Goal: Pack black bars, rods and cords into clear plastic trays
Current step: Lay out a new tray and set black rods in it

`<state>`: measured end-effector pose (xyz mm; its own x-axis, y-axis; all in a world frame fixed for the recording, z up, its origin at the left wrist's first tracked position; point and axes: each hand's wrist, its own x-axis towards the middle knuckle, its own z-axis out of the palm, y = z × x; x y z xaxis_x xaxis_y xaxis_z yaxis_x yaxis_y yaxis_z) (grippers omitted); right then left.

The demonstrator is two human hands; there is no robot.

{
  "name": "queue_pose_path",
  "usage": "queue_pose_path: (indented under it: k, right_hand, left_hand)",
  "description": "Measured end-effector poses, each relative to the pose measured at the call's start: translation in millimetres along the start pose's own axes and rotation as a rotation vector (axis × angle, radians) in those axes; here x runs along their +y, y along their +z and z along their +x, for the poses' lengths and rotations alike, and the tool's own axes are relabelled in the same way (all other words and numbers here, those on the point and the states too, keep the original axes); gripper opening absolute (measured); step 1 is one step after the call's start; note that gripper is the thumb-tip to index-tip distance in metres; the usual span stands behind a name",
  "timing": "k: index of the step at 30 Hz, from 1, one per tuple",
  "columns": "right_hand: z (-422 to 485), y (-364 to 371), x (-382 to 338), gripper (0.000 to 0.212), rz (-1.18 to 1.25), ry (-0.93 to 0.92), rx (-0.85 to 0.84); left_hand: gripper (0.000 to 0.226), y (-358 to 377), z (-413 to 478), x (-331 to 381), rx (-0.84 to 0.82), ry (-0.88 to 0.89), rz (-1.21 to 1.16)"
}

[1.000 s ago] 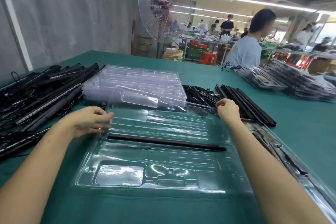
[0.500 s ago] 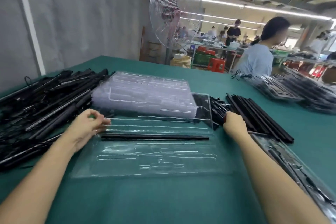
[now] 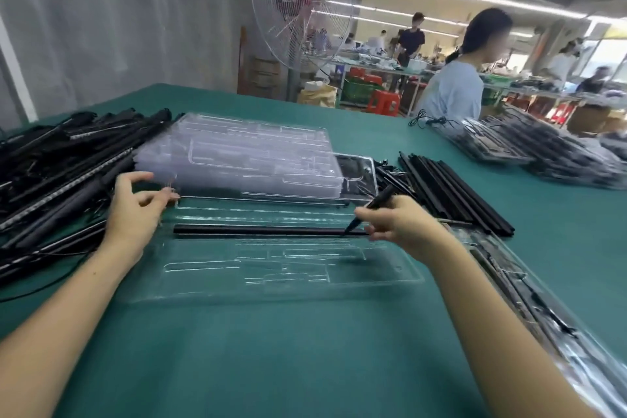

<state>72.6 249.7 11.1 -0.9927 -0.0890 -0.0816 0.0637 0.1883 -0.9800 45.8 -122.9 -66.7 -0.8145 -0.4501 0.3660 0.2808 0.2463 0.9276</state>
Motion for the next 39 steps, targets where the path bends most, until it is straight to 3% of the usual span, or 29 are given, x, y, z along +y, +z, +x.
queue_pose_path:
  k: [7,16,25,30,34,36,39]
  right_hand:
    - [-13,25,13,0.015,-0.081,0.000,-0.114]
    - [-18,18,11,0.023,-0.149,0.060,-0.301]
    - [-31,-19,-3,0.014,-0.608,0.013,-0.266]
    - [-33,-11,-7,0.019,-0.734,-0.028,-0.228]
    - [-37,-17,-10,0.020,-1.061,0.107,-0.250]
    - [-37,-18,-9,0.017,-1.096,0.221,-0.290]
    - [-34,-8,-6,0.018,-1.087,0.170,-0.289]
  left_hand:
    - [0.016,3,4,11,0.015,-0.179,-0.090]
    - [0.022,12,-7,16,-0.347,-0.149,-0.004]
    - [0.039,8,-11,15,-0.406,-0.102,0.119]
    - [0.040,3,-10,14,-0.438,-0.066,0.243]
    - [0.029,-5,-9,14,-0.448,-0.057,0.317]
    - [0.027,-8,-9,16,-0.453,-0.060,0.340]
    - [0.027,-9,-10,19,-0.437,-0.057,0.410]
